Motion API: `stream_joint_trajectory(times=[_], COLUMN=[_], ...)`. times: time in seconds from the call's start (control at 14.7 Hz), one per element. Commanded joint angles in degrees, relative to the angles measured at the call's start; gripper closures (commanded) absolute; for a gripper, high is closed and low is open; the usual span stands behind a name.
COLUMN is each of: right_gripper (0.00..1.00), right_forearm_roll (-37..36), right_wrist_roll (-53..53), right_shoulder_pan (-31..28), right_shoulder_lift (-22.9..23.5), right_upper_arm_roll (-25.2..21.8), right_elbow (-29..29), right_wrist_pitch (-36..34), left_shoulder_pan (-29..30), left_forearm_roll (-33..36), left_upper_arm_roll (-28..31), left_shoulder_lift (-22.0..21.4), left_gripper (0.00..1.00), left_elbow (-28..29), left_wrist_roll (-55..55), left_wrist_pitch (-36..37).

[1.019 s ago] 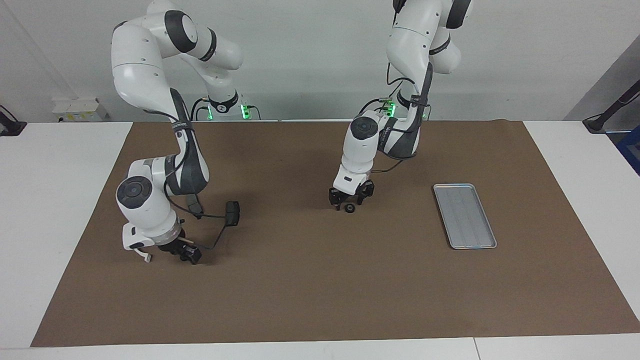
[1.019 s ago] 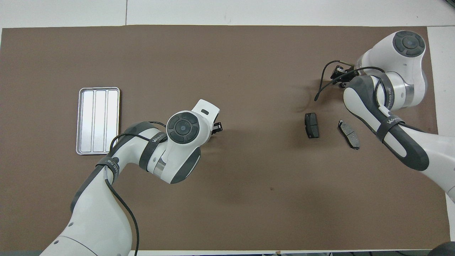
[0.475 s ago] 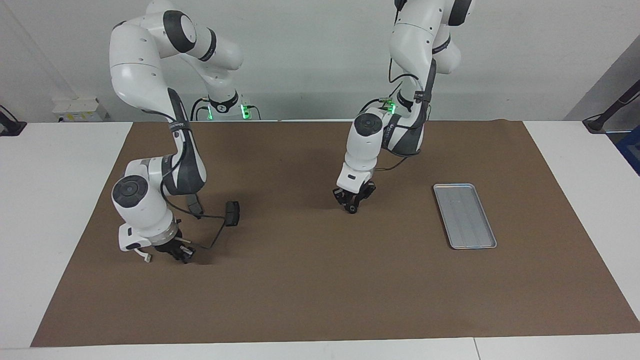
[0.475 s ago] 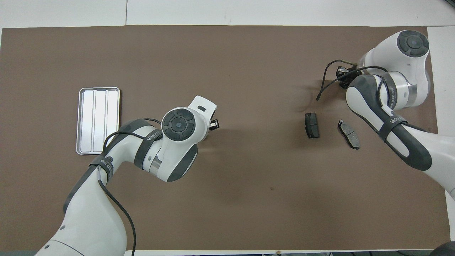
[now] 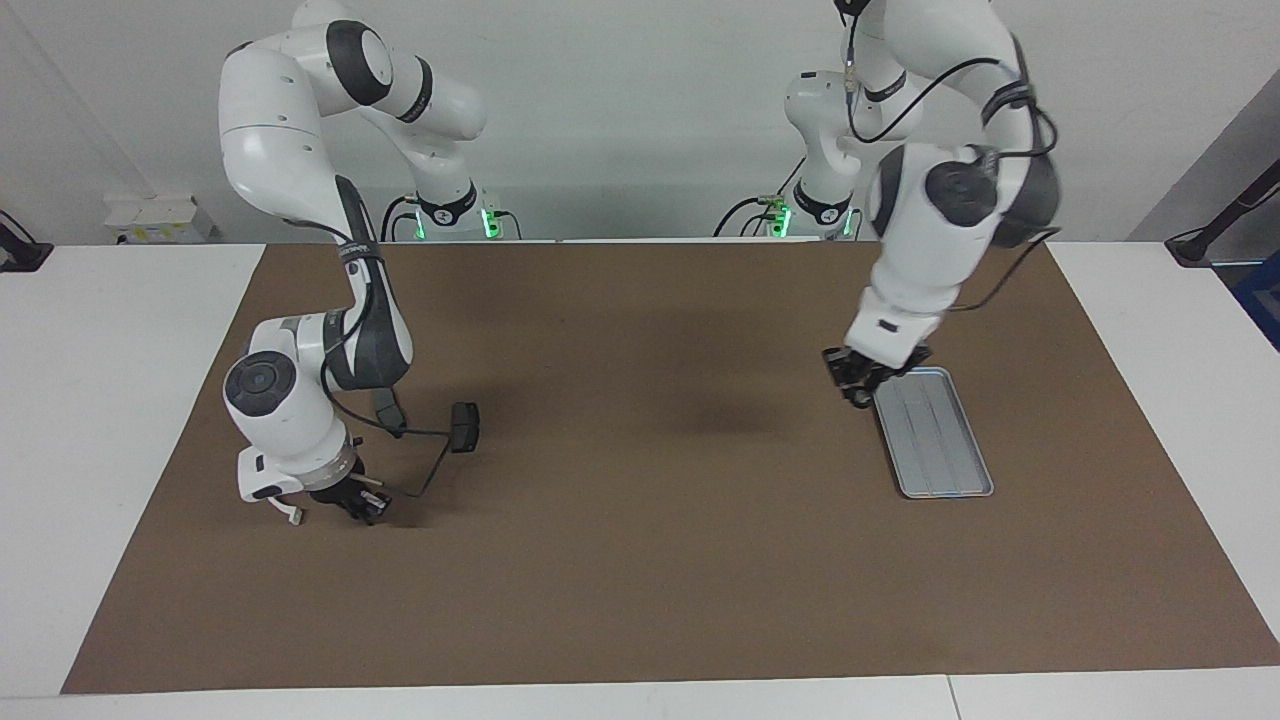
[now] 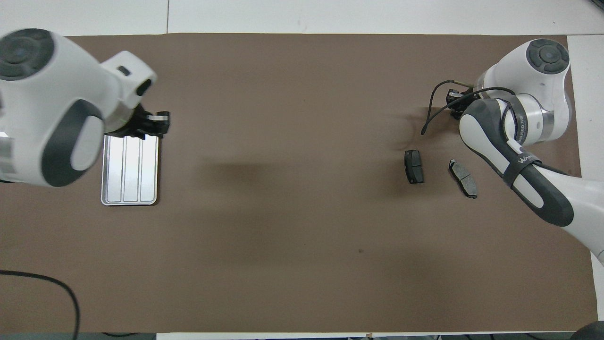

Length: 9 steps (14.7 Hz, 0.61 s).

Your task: Pick bearing gear from pile to tray

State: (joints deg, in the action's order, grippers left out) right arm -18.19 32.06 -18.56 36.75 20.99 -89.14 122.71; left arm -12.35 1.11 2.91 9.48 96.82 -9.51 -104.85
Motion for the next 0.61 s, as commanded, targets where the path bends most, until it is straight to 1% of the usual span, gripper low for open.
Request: stream_joint_trajectory(times=[0.0,0.07,0.14,0.27,0.34,0.48,0.54], right_gripper=[1.00,1.00,1.00,1.00,1.00,1.00,1.00], right_forearm_roll=[-1.1,-1.1,-0.8,-0.3,0.3,1.6,2.7], right_wrist_roll=[-5.3,-7.4,-8.6,-8.4,-7.6,-2.2,1.4], right_shoulder_pan=[-0.2,0.0,0.2,0.8,1.2,4.0,5.5], right_shoulder_lift=[-2.4,-4.0,-6.1,-9.7,-10.2,-10.9,-11.3], right_upper_arm_roll=[1.1,1.2,1.8,5.3,6.9,8.9,9.4], right_elbow=[2.5,2.8,2.9,4.8,7.3,11.6,12.4], right_wrist_pitch=[-7.1,-9.7,-12.5,-19.4,-23.4,-29.7,-31.0], left_shoulder_pan=[11.2,14.5,16.7,17.8,17.6,16.1,14.0], left_forearm_roll=[0.1,0.1,0.1,0.0,0.0,0.0,0.0], left_upper_arm_roll=[-1.0,-1.0,-1.0,-1.0,-1.0,-1.2,-1.2], left_shoulder_lift=[-2.4,-3.6,-5.2,-8.4,-9.1,-8.6,-8.2], left_gripper=[1.00,1.00,1.00,1.00,1.00,1.00,1.00], left_elbow=[3.3,6.2,10.2,20.6,24.4,27.7,28.5], left_wrist_roll=[18.9,24.1,27.1,28.1,27.7,24.2,21.9], left_wrist_pitch=[2.4,1.0,-3.0,-13.7,-18.2,-21.9,-23.5])
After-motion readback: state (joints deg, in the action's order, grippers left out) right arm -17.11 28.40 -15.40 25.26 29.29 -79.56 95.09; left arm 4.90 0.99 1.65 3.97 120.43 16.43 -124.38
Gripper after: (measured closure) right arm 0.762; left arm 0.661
